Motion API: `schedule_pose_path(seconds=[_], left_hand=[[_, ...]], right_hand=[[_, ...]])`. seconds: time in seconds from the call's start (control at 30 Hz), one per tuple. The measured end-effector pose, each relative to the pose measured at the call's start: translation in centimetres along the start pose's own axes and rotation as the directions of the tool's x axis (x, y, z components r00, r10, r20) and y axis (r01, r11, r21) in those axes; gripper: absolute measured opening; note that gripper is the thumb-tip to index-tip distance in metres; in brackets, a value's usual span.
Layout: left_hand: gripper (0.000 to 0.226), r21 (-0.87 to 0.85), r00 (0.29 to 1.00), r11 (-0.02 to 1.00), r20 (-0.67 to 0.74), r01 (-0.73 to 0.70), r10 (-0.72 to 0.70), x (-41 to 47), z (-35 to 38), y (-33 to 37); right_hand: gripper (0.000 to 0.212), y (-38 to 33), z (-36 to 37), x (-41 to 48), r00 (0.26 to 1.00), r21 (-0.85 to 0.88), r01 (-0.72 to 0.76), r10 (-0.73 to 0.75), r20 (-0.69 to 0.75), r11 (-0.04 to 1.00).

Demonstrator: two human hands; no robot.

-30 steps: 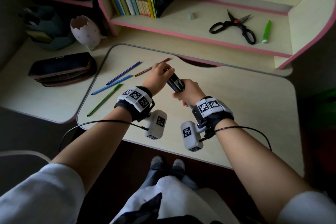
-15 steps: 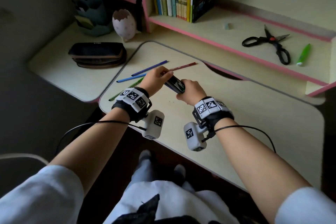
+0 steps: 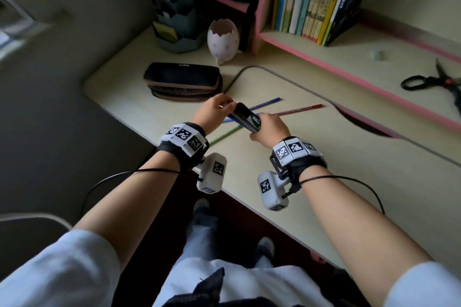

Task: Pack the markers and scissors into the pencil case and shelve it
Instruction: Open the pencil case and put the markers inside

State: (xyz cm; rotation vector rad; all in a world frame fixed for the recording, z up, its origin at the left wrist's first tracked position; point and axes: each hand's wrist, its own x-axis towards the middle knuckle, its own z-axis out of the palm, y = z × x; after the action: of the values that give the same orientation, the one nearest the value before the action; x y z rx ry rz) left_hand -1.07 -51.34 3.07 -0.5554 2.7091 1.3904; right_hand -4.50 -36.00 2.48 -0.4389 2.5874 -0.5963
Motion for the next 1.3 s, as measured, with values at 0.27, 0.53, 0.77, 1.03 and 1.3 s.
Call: schedule_pose_path(seconds=[0.27, 0.53, 0.77, 1.03, 1.3], left_hand=[[0.024, 0.011, 0.997, 0.999, -0.074, 0.03, -0.029, 5.1, -8.2, -4.6], [0.053, 0.378, 0.986, 0.925, -0.159, 0.018, 0.046, 7.9, -13.9, -10.2], [0.076, 0.414, 0.991, 0.902, -0.098, 0.122, -0.089, 9.9, -14.5, -13.1], [0.056, 0.215, 0.988, 0.97, -0.119, 0.118, -0.094, 11.5, -13.9, -13.5], [0.029, 0.113, 0.965, 0.987, -0.249, 0.118, -0.087, 12.0, -14.9, -12.1]], right_hand=[[0.039, -7.3, 2.1, 5.7, 0.987, 0.091, -0.133, 0.14, -0.073, 0.987], [0.049, -11.4, 3.5, 10.4, 0.947, 0.209, -0.221, 0.261, -0.189, 0.953], [0.066, -12.0, 4.5, 13.9, 0.966, 0.184, -0.205, 0.229, -0.122, 0.961], [0.048, -11.4, 4.6, 15.5, 0.965, 0.259, -0.191, 0.23, -0.129, 0.947], [0.041, -12.6, 4.3, 15.8, 0.91, 0.375, -0.178, 0.297, -0.288, 0.91]])
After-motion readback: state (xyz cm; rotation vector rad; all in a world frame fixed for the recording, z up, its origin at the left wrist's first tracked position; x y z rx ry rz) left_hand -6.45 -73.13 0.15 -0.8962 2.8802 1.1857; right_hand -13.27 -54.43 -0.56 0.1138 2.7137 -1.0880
